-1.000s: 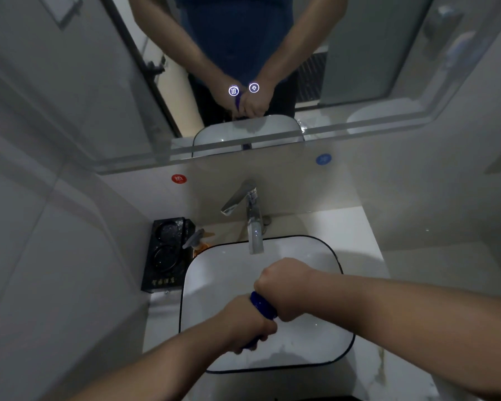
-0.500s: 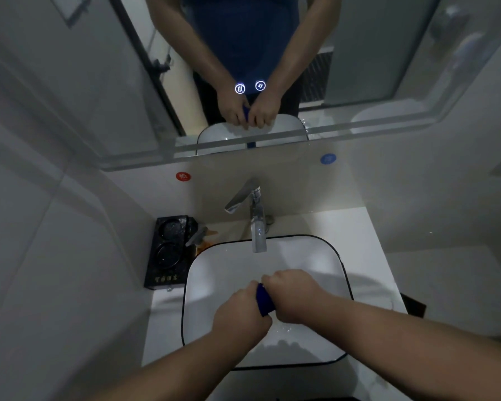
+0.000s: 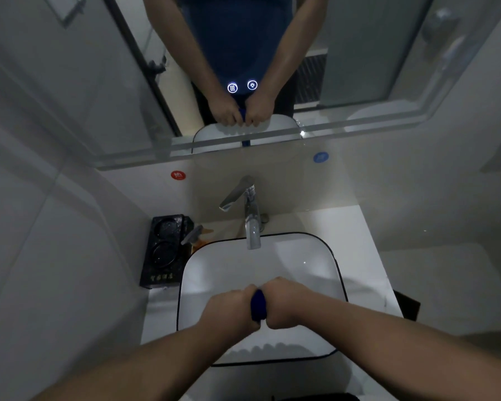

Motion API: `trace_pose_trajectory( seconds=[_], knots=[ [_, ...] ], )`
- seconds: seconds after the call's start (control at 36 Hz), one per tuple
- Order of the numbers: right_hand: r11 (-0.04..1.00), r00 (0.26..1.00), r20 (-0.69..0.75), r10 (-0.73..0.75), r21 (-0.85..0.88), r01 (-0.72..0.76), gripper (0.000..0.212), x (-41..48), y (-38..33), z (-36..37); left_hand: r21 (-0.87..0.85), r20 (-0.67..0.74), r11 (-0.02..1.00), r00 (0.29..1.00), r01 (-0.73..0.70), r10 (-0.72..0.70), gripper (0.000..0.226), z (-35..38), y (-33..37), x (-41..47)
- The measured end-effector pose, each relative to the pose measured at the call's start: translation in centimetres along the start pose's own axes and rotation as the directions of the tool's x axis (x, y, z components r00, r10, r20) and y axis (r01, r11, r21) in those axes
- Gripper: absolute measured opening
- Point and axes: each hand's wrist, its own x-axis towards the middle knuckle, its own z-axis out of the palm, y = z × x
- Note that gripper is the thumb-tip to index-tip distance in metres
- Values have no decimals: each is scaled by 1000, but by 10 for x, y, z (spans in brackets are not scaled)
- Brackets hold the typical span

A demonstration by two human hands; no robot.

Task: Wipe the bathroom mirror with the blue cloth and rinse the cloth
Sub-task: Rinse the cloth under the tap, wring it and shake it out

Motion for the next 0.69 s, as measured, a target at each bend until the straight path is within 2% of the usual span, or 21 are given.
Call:
trace_pose_trajectory(
  seconds=[0.08, 0.19, 0.31, 0.36, 0.39, 0.47, 0.58, 0.69],
  knots=[
    [996, 999, -33, 8, 90, -5, 9, -1, 4, -1, 87, -54, 991, 992, -106, 110, 39, -11, -4, 5],
    [986, 999, -50, 17, 169, -8, 4, -1, 5, -4, 180, -86, 970, 980, -164, 182, 41, -23, -2, 12],
    [980, 1000, -25, -1, 198, 6, 16, -6, 5, 0, 198, -92, 955, 966, -221, 243, 42, -20, -4, 7],
    [978, 1000, -19, -8, 206, 12, 11, -10, 5, 2, 196, -100, 949, 958, -247, 270, 44, -16, -6, 3],
    [976, 1000, -24, -9, 215, 14, 7, -12, 6, 4, 194, -101, 949, 957, -249, 271, 45, -14, -6, 2],
    [964, 999, -33, 6, 266, 3, 15, -16, 6, 9, 185, -99, 953, 960, -240, 261, 52, -10, -4, -2],
    [963, 999, -38, 15, 270, -4, 36, -22, 4, 19, 184, -91, 949, 957, -256, 275, 69, -1, -5, -9],
    [963, 998, -63, 25, 271, -7, 29, -21, 5, 23, 173, -117, 959, 962, -224, 245, 69, 3, -5, -10]
  ],
)
